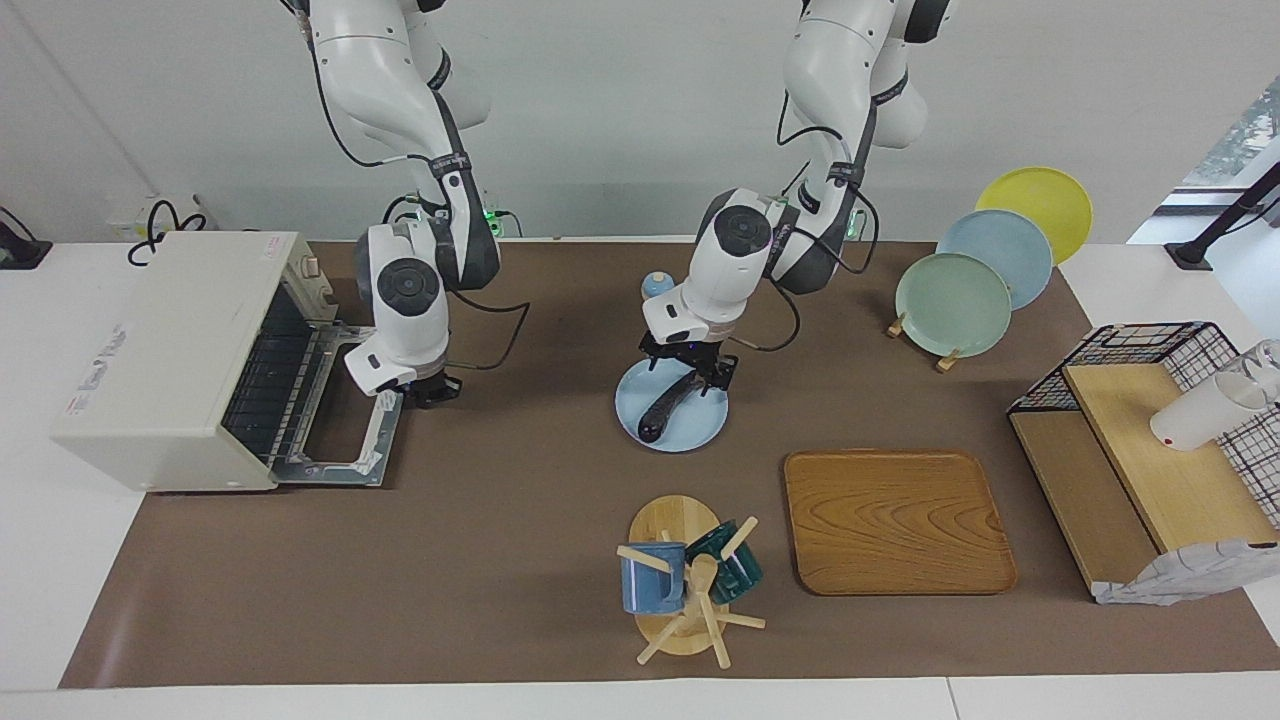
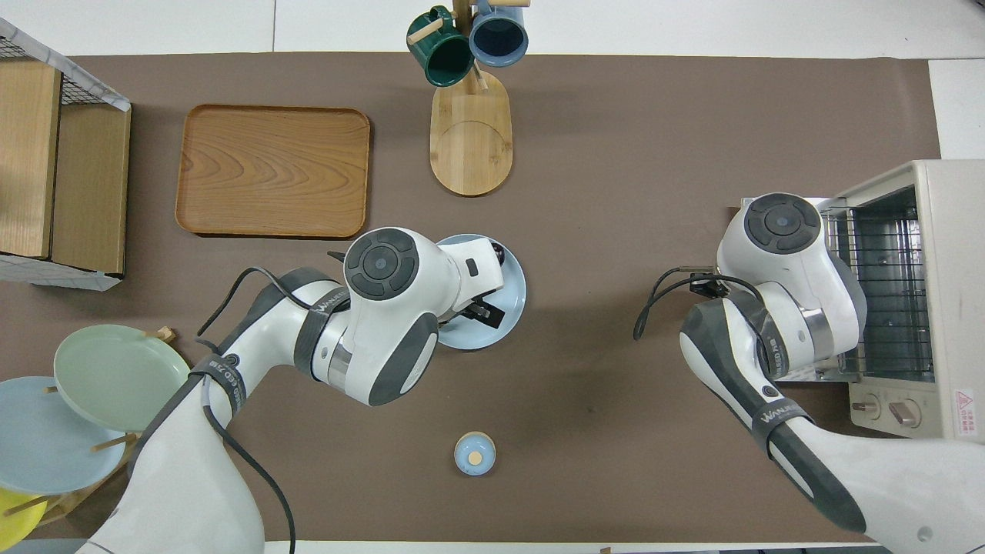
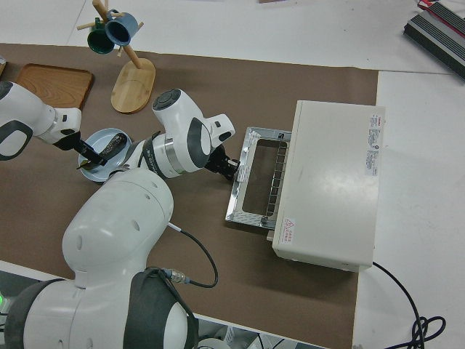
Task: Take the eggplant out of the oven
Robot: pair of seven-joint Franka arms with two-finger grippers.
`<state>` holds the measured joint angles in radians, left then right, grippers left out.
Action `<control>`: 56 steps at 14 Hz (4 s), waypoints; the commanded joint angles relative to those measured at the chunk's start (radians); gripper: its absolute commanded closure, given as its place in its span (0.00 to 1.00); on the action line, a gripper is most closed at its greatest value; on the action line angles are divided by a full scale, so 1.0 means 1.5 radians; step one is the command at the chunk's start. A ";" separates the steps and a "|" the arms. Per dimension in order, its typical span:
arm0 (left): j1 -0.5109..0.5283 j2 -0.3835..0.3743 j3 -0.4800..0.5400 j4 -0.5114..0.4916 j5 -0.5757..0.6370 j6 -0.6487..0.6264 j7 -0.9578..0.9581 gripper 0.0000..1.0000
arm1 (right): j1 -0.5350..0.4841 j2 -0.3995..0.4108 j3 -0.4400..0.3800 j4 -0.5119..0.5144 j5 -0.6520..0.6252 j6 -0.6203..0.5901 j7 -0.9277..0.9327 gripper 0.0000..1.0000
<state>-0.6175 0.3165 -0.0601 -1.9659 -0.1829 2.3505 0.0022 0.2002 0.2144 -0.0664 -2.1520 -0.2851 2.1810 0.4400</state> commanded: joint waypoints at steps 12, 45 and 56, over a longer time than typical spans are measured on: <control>-0.013 0.011 0.014 0.003 -0.003 0.019 -0.029 1.00 | -0.146 -0.118 0.013 0.047 -0.071 -0.092 -0.298 0.98; 0.377 0.086 0.034 0.323 0.043 -0.256 0.005 0.00 | -0.113 -0.139 -0.005 0.346 0.173 -0.405 -0.410 0.00; 0.369 -0.264 0.056 0.201 0.121 -0.570 -0.011 0.00 | -0.114 -0.151 -0.004 0.350 0.168 -0.408 -0.406 0.00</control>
<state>-0.0515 0.0265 0.0205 -1.5193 -0.0254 1.4932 0.0002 0.0331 -0.0067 -0.0735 -1.6359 -0.0396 1.5893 -0.1644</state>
